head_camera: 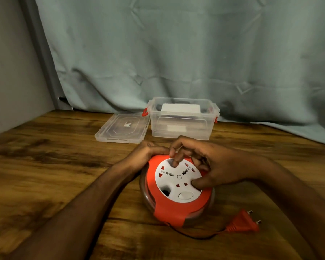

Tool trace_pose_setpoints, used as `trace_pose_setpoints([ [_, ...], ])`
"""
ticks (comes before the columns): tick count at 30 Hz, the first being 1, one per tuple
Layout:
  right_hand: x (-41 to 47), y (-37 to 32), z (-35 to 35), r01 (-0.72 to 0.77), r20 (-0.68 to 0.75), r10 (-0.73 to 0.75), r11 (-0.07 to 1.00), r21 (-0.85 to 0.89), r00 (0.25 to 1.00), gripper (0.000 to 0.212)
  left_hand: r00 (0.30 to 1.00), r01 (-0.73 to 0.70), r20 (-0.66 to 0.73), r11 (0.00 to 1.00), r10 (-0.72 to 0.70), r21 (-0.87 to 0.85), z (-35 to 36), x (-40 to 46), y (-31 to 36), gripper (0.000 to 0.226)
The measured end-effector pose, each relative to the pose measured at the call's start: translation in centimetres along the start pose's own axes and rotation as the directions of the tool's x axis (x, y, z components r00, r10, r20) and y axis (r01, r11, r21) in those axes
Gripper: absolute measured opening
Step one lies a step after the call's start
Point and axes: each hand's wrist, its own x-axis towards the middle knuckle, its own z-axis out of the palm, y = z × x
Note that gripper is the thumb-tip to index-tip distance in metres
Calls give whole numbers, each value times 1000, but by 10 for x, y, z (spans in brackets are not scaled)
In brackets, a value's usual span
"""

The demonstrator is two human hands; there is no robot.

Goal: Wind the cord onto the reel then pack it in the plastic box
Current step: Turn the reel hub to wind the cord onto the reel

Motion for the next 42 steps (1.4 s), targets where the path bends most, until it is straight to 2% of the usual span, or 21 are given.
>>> trace_pose_setpoints([
  [3,2,-3,4,-1,-30,2,1000,32,1000,71,1000,20,13,1000,-19,-9,-2,0,-1,36],
  [8,7,-4,10,-3,-109,-3,998,-58,994,75,1000,18,10,999,-17,-36,-2,1,-1,12],
  [12,6,-6,9,-2,-152,-15,994,-109,988,73,999,33,-21,997,-34,-71,-3,1,-1,19],
  [18,6,-8,9,-85,-202,35,965,-248,979,67,992,27,-121,987,-46,-159,3,2,-4,46],
  [20,9,-6,11,-137,-228,74,953,-271,971,61,988,26,-143,984,-52,-176,5,3,-5,44],
  [25,10,-7,13,-250,-299,150,910,-331,942,56,970,28,-232,980,-73,-195,5,7,-8,22],
  [28,14,-6,18,-362,-353,245,877,-317,903,58,952,16,-296,976,-82,-219,8,8,-9,23],
  [33,27,-8,39,-527,-556,361,833,-168,749,61,902,-16,-417,959,-108,-283,9,9,-11,29],
  [37,31,-14,45,-603,-610,429,791,-103,666,65,883,-20,-460,971,-95,-239,9,11,-14,24],
  [40,34,-17,50,-601,-623,413,791,-116,665,66,896,-15,-435,973,-89,-230,8,11,-14,22],
  [42,32,-15,46,-554,-604,384,824,-116,698,59,909,-3,-407,973,-93,-229,7,10,-11,24],
])
